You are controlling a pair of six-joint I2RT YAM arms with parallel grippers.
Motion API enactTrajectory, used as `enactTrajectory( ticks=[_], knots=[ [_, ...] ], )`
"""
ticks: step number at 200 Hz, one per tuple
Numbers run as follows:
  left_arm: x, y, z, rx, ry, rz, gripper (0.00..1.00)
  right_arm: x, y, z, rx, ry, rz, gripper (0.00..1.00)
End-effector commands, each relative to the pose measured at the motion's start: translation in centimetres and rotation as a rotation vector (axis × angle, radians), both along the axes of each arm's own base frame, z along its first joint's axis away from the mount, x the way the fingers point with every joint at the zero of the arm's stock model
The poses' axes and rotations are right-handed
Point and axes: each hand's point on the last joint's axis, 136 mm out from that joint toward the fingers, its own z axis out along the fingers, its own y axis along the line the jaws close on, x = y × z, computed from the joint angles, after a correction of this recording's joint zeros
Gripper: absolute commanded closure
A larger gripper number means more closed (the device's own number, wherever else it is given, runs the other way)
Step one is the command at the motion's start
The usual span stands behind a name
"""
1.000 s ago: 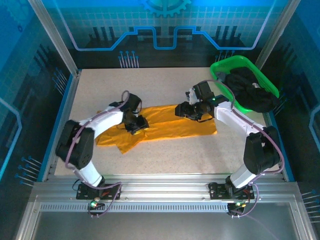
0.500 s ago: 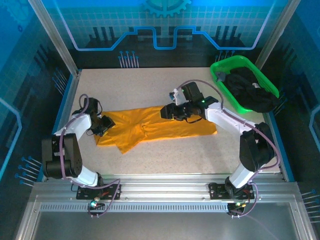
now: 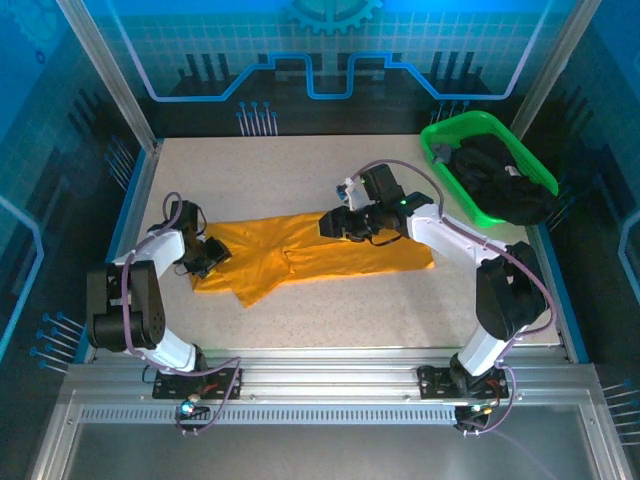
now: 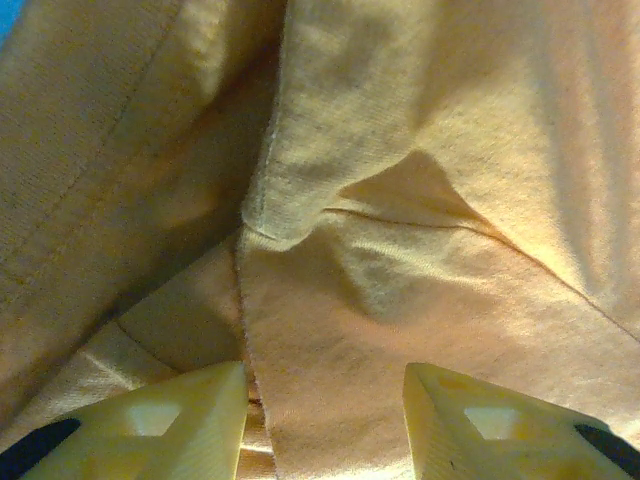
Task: Fold and stack the t-shirts
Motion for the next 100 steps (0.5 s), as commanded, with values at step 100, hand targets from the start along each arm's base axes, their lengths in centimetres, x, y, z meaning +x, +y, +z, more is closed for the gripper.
enactTrajectory(
  ticks=[100],
  knots=[
    [-1.9,-1.6,-0.3,-0.042,0.010,0.002,0.84,0.5,0.9,0.3,0.000,-0.003,0.014,0.47]
  ],
)
